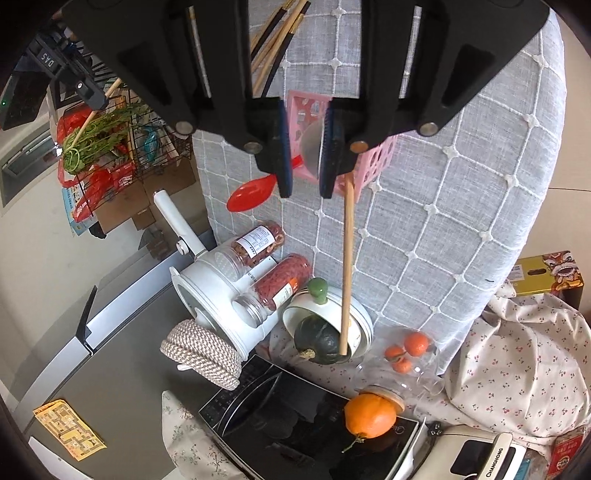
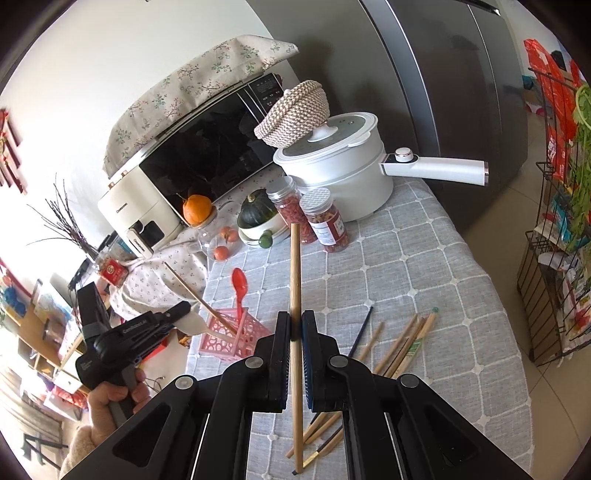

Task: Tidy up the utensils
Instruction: 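Release the white spoon into the basket with the left tool while the right tool carries the chopstick over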

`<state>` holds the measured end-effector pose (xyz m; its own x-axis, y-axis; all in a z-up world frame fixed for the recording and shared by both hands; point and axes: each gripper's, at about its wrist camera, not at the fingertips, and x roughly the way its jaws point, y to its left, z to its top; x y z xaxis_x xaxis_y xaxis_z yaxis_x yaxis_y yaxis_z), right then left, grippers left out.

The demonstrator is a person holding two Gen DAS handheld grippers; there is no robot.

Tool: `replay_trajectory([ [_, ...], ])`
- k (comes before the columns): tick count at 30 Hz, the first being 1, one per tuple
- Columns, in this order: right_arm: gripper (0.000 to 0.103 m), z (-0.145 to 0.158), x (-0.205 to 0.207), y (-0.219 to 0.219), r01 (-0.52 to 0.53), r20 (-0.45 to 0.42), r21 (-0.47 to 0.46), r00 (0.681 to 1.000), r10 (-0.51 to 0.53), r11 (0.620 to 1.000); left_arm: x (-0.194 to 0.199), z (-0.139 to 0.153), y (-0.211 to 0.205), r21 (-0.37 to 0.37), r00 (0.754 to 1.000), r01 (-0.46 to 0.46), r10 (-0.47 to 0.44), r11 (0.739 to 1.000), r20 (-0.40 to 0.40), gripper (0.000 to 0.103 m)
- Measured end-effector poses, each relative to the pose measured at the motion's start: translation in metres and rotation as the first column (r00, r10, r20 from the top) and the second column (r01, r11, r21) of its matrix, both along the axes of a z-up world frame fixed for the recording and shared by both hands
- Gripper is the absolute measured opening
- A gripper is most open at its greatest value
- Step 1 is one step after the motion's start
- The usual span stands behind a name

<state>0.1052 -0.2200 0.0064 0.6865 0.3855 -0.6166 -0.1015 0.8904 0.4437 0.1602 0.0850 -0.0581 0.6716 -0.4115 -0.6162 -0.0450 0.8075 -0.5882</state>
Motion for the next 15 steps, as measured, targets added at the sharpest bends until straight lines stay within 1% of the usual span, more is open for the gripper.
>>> replay_trajectory([
  [1,0.006,0.001,0.0,0.002,-0.001,0.008,0.002,1.0,0.001,1.0,0.0,0.001,0.0,0.009,1.0,-0.004,0.004,1.0,0.006,0.036],
  [2,0.006,0.002,-0.001,0.003,-0.003,0.015,0.004,1.0,0.003,1.0,-0.001,0.003,0.0,0.018,1.0,-0.008,0.008,1.0,0.013,0.048],
  [3,0.006,0.003,-0.001,0.004,-0.002,0.022,0.007,1.0,0.002,1.0,-0.003,0.006,0.0,0.027,1.0,-0.013,0.012,1.0,0.023,0.051],
  [4,0.006,0.005,-0.001,0.006,0.002,0.031,0.011,1.0,-0.002,1.0,-0.003,0.008,0.001,0.036,0.999,-0.017,0.016,0.999,0.029,0.057],
  [7,0.006,0.011,0.0,0.009,0.013,0.06,0.031,0.998,-0.015,0.999,-0.009,0.017,0.002,0.074,0.999,-0.019,0.016,0.997,0.043,0.064],
  [9,0.006,0.016,0.001,0.013,0.02,0.087,0.046,0.996,-0.024,0.999,-0.015,0.023,0.003,0.118,0.999,-0.016,0.01,0.993,0.049,0.069],
  [10,0.006,0.02,0.001,0.016,0.026,0.106,0.053,0.994,-0.031,0.998,-0.017,0.025,0.003,0.14,0.999,-0.012,0.005,0.99,0.05,0.073],
  [11,0.006,0.022,0.001,0.019,0.029,0.122,0.057,0.992,-0.036,0.998,-0.022,0.028,0.003,0.174,0.999,-0.01,0.001,0.985,0.05,0.076],
  [12,0.006,0.026,0.002,0.023,0.034,0.144,0.062,0.989,-0.043,0.997,-0.026,0.029,0.003,0.205,0.999,-0.008,-0.002,0.979,0.048,0.077],
  [14,0.006,0.031,0.003,0.03,0.045,0.187,0.071,0.981,-0.058,0.996,-0.036,0.031,0.002,0.275,0.999,0.007,-0.021,0.961,0.045,0.081],
  [15,0.006,0.034,0.004,0.035,0.051,0.209,0.078,0.976,-0.066,0.996,-0.042,0.031,0.002,0.313,0.999,0.017,-0.032,0.95,0.043,0.082],
])
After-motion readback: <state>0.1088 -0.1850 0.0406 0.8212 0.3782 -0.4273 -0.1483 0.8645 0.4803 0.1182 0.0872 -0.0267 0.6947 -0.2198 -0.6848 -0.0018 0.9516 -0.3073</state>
